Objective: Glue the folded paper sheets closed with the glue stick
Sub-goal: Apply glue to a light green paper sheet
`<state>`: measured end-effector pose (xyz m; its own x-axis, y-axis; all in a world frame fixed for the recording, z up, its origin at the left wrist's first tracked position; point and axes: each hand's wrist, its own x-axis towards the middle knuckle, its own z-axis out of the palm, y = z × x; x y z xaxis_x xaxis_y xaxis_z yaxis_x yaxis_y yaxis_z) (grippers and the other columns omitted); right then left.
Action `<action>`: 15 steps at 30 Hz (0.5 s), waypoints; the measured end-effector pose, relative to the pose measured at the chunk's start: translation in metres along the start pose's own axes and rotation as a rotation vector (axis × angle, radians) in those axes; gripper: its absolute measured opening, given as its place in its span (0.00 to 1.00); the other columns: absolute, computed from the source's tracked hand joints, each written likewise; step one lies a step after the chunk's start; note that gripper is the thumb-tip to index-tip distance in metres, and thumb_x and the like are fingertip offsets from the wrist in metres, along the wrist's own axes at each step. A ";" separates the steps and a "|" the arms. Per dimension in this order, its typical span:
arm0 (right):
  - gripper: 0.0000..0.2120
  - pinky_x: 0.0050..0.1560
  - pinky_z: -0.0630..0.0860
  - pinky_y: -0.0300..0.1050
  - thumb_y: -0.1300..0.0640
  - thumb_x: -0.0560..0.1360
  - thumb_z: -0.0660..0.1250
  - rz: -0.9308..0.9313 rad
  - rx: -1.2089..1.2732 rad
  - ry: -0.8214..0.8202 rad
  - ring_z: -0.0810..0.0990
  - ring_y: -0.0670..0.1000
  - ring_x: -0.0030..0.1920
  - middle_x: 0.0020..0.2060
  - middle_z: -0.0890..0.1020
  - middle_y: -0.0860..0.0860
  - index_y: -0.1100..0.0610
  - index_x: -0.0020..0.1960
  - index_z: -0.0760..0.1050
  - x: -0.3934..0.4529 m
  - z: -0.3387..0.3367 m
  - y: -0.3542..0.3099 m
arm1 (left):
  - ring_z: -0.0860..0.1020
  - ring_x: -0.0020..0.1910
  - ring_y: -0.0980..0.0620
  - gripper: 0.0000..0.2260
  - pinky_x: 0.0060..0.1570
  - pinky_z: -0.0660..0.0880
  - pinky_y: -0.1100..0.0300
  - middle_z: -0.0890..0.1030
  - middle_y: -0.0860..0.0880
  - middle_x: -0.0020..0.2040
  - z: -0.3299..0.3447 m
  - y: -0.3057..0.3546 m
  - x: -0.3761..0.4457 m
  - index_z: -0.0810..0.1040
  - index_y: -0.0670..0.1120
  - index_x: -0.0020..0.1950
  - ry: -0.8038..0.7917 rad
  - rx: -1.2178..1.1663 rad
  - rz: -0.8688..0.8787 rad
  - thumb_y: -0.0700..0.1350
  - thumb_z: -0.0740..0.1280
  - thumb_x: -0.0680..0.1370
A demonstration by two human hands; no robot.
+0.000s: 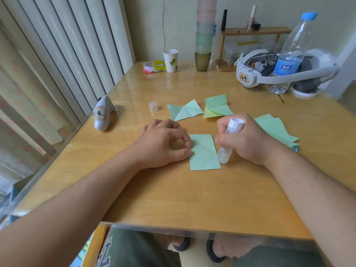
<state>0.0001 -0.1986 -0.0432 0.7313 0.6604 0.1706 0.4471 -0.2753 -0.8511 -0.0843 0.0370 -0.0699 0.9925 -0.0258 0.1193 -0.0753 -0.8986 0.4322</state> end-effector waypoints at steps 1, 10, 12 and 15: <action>0.11 0.36 0.62 0.46 0.59 0.65 0.68 -0.019 0.066 0.012 0.67 0.53 0.34 0.28 0.68 0.57 0.62 0.30 0.68 0.000 0.001 0.000 | 0.63 0.66 0.55 0.08 0.72 0.58 0.49 0.70 0.68 0.59 0.000 0.000 0.000 0.79 0.69 0.50 -0.003 0.004 0.001 0.67 0.71 0.73; 0.09 0.36 0.70 0.40 0.50 0.68 0.74 -0.085 0.037 -0.072 0.74 0.45 0.35 0.31 0.80 0.50 0.54 0.35 0.79 -0.001 0.023 -0.001 | 0.63 0.66 0.53 0.20 0.73 0.59 0.46 0.70 0.68 0.59 -0.002 -0.001 0.000 0.78 0.70 0.52 -0.026 0.013 0.011 0.76 0.65 0.65; 0.07 0.36 0.70 0.39 0.50 0.69 0.74 -0.074 -0.009 -0.094 0.75 0.44 0.36 0.33 0.81 0.48 0.53 0.36 0.80 -0.002 0.024 -0.003 | 0.64 0.66 0.52 0.21 0.73 0.60 0.45 0.70 0.67 0.59 -0.001 -0.001 0.001 0.78 0.70 0.53 -0.029 0.022 0.015 0.77 0.65 0.65; 0.06 0.38 0.72 0.40 0.51 0.69 0.76 -0.064 -0.030 -0.115 0.77 0.44 0.37 0.35 0.83 0.48 0.52 0.38 0.82 -0.003 0.026 -0.005 | 0.64 0.66 0.52 0.22 0.73 0.60 0.44 0.69 0.68 0.59 -0.001 -0.002 0.001 0.77 0.70 0.53 -0.032 0.027 0.014 0.77 0.63 0.64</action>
<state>-0.0176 -0.1816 -0.0524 0.6378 0.7525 0.1642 0.5070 -0.2498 -0.8250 -0.0834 0.0394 -0.0699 0.9939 -0.0524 0.0965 -0.0874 -0.9096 0.4061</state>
